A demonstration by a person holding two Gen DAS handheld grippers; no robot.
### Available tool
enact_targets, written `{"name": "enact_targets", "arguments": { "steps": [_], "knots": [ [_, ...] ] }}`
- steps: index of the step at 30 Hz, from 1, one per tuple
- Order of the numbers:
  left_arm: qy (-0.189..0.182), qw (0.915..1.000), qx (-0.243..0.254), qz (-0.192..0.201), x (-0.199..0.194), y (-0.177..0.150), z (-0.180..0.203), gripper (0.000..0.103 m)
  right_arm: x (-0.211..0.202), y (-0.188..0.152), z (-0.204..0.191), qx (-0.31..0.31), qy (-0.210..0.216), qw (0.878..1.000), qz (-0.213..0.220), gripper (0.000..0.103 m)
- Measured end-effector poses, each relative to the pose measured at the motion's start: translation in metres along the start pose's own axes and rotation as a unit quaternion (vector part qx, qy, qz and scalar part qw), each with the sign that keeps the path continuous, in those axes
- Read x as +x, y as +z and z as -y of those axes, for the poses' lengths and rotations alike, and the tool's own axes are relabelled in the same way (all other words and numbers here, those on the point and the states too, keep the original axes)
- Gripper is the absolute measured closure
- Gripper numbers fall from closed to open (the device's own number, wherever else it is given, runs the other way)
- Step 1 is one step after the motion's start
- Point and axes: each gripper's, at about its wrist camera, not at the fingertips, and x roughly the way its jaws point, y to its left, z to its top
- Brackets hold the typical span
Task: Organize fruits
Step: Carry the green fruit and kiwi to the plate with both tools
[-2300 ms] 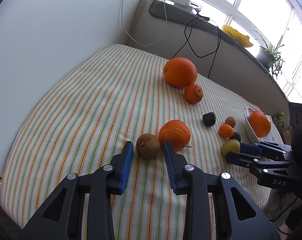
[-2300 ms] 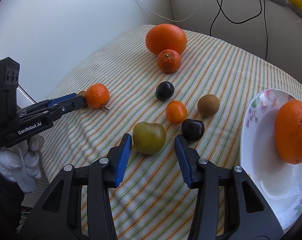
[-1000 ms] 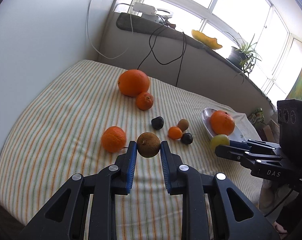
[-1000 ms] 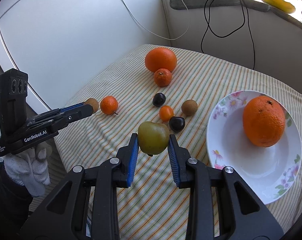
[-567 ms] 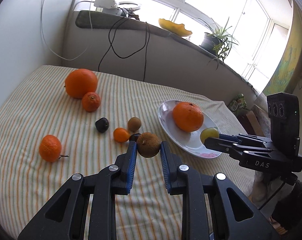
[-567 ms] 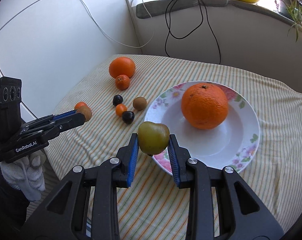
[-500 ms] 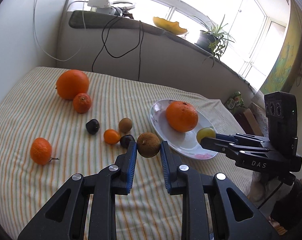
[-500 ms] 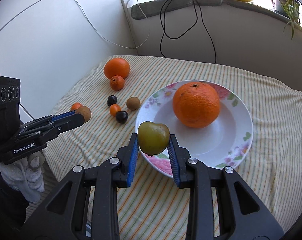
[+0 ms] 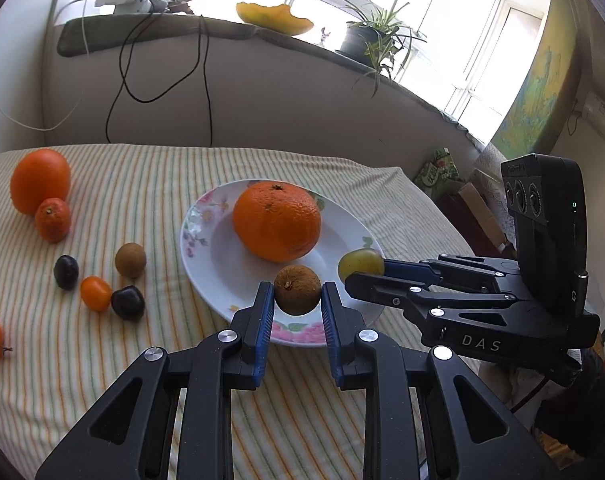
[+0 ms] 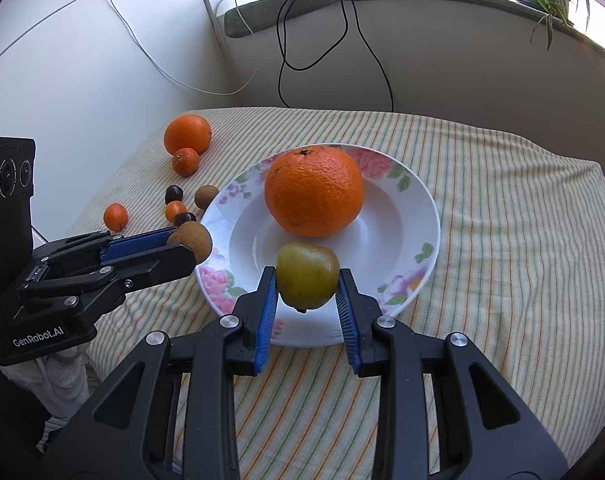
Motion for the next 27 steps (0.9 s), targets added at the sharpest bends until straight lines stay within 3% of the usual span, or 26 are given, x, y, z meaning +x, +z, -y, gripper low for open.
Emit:
{"name": "enact_targets", "arguments": {
  "steps": [10,27],
  "knots": [
    [-0.005,0.9996,0.015,-0.021,0.026,0.005,0.016,0.081,0.000,0.002,0.026,0.008,-0.006,1.000,0.004,0.072],
    [-0.005,0.9993,0.025,-0.029,0.033,0.006,0.021,0.080,0.007,0.009,0.030,0.003,0.002,1.000,0.004,0.072]
  ]
}}
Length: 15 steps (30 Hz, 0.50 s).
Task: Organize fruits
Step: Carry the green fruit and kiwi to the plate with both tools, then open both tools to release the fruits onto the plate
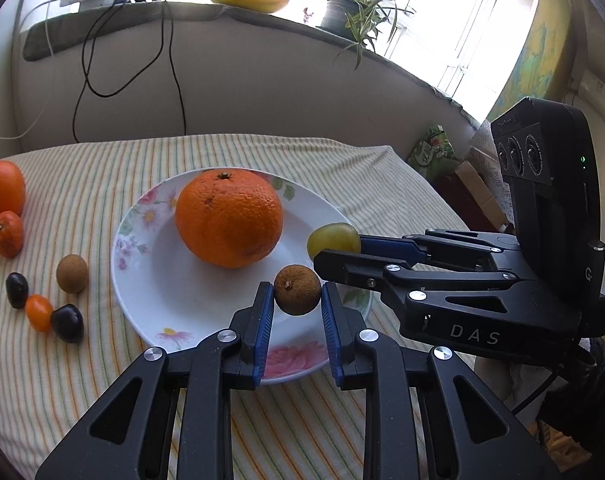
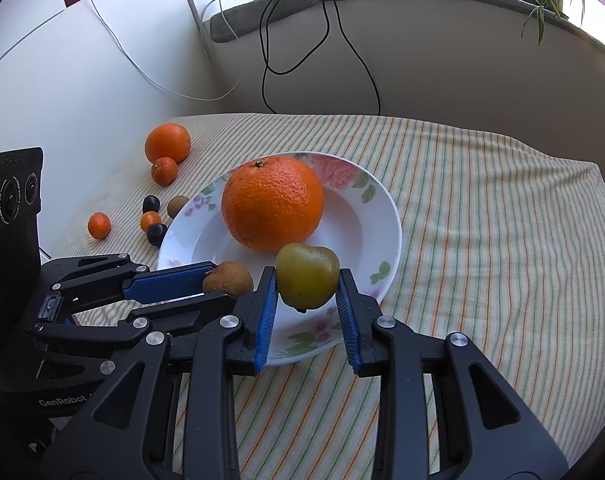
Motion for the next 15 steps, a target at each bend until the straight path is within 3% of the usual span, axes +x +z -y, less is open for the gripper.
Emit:
{"name": "enact_targets", "arguments": {
  "steps": [6,7,8,10,15],
  "knots": [
    [0.001,1.0000,0.002,-0.001,0.000,0.000,0.001,0.074,-0.001,0.001,0.001,0.004,-0.005,1.000,0.002,0.070],
    [0.002,1.0000,0.003,0.000,0.000,0.000,0.001,0.071,-0.001,0.001,0.002,0.006,-0.006,1.000,0.002,0.065],
    [0.002,1.0000,0.002,0.002,-0.001,0.000,0.001,0.071,-0.002,0.001,0.002,0.008,-0.006,1.000,0.004,0.052],
    [0.004,1.0000,0.002,0.003,-0.003,0.001,0.001,0.071,-0.005,0.001,0.002,0.009,-0.012,1.000,0.011,0.045],
    [0.004,1.0000,-0.002,0.007,-0.010,-0.001,-0.002,0.071,-0.013,0.004,0.006,0.016,-0.012,1.000,0.021,0.044]
  ]
}}
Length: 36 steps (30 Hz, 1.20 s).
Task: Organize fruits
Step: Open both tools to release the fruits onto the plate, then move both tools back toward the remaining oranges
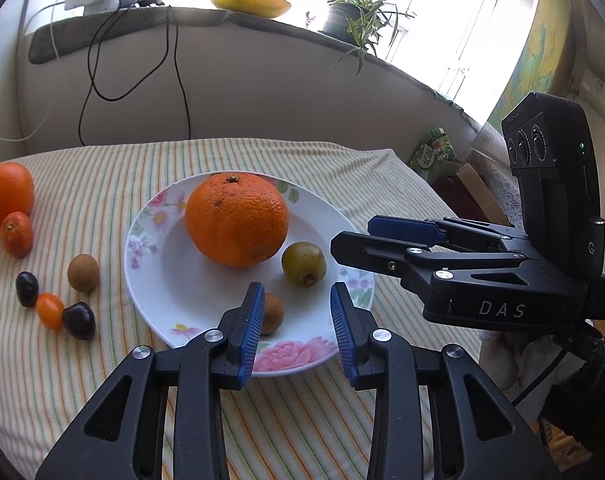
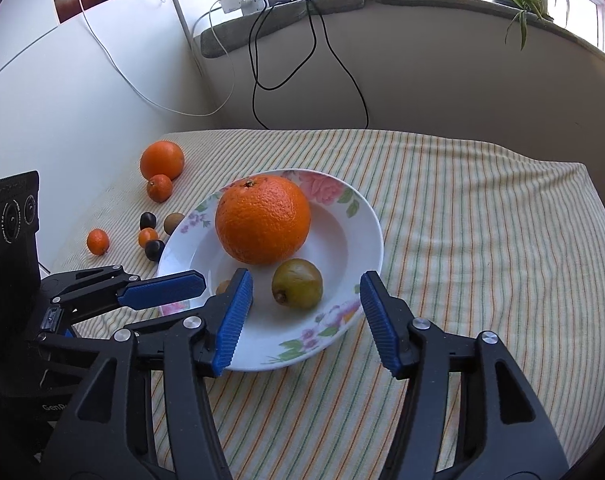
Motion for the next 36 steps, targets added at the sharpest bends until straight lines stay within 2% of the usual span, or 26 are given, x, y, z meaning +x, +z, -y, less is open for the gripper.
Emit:
{"name": "enact_targets", "arguments": {
  "steps": [8,11,13,16,17,19,24,25,28,36],
  "knots": [
    [0.003,1.0000,-0.008,0.002,-0.007,-0.005,-0.004,0.071,-0.004,0.002,-0.002,0.004,-0.003,1.000,0.005,0.040],
    [0.006,0.9999,-0.008,0.007,-0.012,-0.005,-0.004,0.064,-0.005,0.003,-0.005,0.002,-0.004,1.000,0.007,0.037],
    [0.008,0.9999,-0.008,0.011,-0.016,-0.006,-0.005,0.063,-0.006,0.004,-0.008,0.001,-0.005,1.000,0.009,0.035],
    [0.013,0.9997,-0.012,0.016,-0.021,-0.006,-0.009,0.063,-0.009,0.006,-0.012,0.001,-0.002,1.000,0.016,0.025],
    [0.015,0.9996,-0.014,0.018,-0.023,-0.006,-0.012,0.062,-0.010,0.007,-0.013,0.000,-0.001,1.000,0.018,0.024],
    [0.021,0.9993,-0.021,0.022,-0.027,-0.007,-0.016,0.048,-0.010,0.009,-0.017,-0.004,0.001,1.000,0.018,0.024],
    [0.038,0.9978,-0.041,0.034,-0.038,-0.007,-0.030,0.030,-0.008,0.013,-0.027,-0.011,0.005,1.000,0.012,0.024],
    [0.042,0.9974,-0.047,0.036,-0.040,-0.007,-0.034,0.028,-0.008,0.015,-0.029,-0.012,0.008,1.000,0.011,0.023],
    [0.054,0.9960,-0.061,0.038,-0.045,-0.008,-0.046,0.027,-0.007,0.018,-0.035,-0.012,0.016,1.000,0.012,0.009],
    [0.094,0.9902,-0.090,0.051,-0.062,-0.008,-0.085,0.024,-0.004,0.040,-0.059,-0.028,0.031,0.999,0.014,0.007]
  ]
}}
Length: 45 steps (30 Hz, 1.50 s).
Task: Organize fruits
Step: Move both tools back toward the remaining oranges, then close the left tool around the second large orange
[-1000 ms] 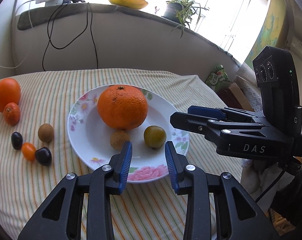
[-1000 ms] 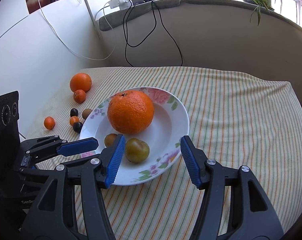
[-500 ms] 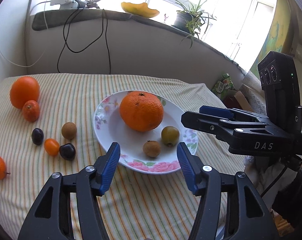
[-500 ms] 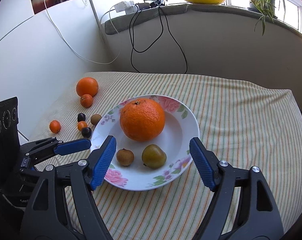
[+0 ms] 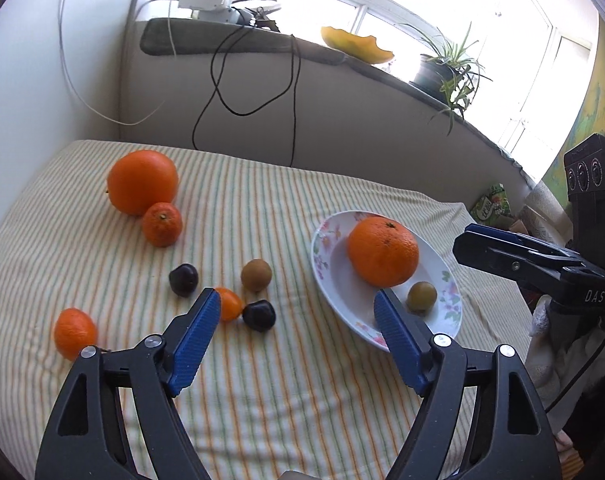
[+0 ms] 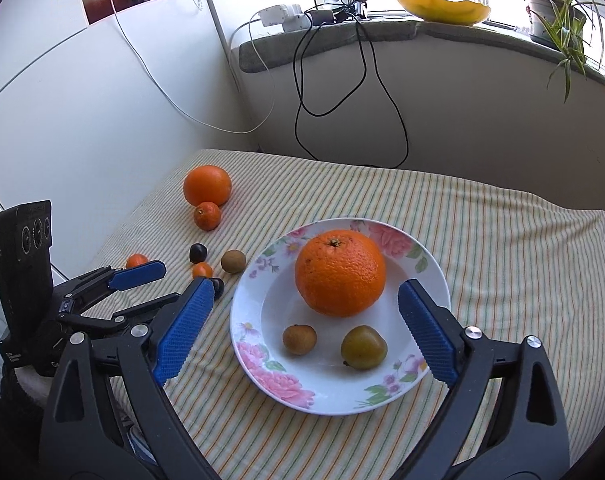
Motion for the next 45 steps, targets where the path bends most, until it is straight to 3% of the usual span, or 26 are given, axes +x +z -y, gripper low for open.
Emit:
{"name": "enact_targets", "arguments": {
  "steps": [17,32,45],
  "knots": [
    [0.038,0.9982,-0.042,0.019,-0.006,0.027,-0.077,0.024,0.057,0.056,-0.064,-0.024,0.060,0.997,-0.032,0.007],
    [0.040,0.9974,-0.060,0.003,0.023,0.049,-0.116,0.024,0.131,0.096,-0.084,0.022,0.096,0.992,-0.084,0.007],
    [0.025,0.9967,-0.074,-0.021,0.052,0.067,-0.142,0.024,0.212,0.121,-0.080,0.101,0.130,0.976,-0.145,0.010]
  ]
}}
